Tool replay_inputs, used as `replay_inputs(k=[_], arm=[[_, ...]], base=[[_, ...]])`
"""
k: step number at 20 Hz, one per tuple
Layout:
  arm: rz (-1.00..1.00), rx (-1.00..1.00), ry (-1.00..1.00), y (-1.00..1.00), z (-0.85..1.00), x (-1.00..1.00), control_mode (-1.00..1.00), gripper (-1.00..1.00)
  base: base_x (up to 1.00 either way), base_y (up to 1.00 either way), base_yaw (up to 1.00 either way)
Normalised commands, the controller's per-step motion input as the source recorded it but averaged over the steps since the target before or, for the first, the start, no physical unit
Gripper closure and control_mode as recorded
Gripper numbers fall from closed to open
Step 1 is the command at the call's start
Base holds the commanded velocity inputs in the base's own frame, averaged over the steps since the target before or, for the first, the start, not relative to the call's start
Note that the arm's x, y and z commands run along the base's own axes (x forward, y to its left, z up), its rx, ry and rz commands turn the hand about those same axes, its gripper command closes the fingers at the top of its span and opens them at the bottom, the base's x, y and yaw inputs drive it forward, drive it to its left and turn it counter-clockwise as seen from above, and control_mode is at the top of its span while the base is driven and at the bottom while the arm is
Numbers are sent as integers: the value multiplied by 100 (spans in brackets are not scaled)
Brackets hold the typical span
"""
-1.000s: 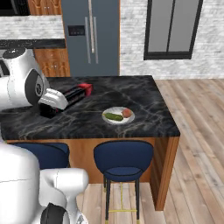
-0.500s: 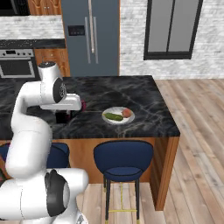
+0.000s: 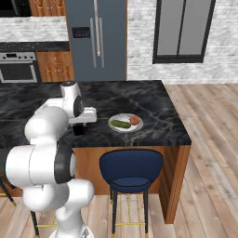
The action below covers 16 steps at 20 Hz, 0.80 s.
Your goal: Retrieve the tupperware and aluminum foil from the cabinet and place them on the dining counter near the plate with cucumber and onion to prepare for storing leftovers.
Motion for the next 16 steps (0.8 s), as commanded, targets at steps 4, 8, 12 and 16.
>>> replay_inputs(k=[4, 8, 12, 16], arm=[[-4, -6, 3, -1, -31, 98, -100, 100], [-7, -1, 8, 0, -18, 100, -100, 100], [-2, 0, 9, -10, -33, 74, -100, 100], [-1, 0, 13, -20, -80, 52, -100, 100]], base=[[0, 0, 0], [0, 0, 0], [0, 0, 0], [0, 0, 0]])
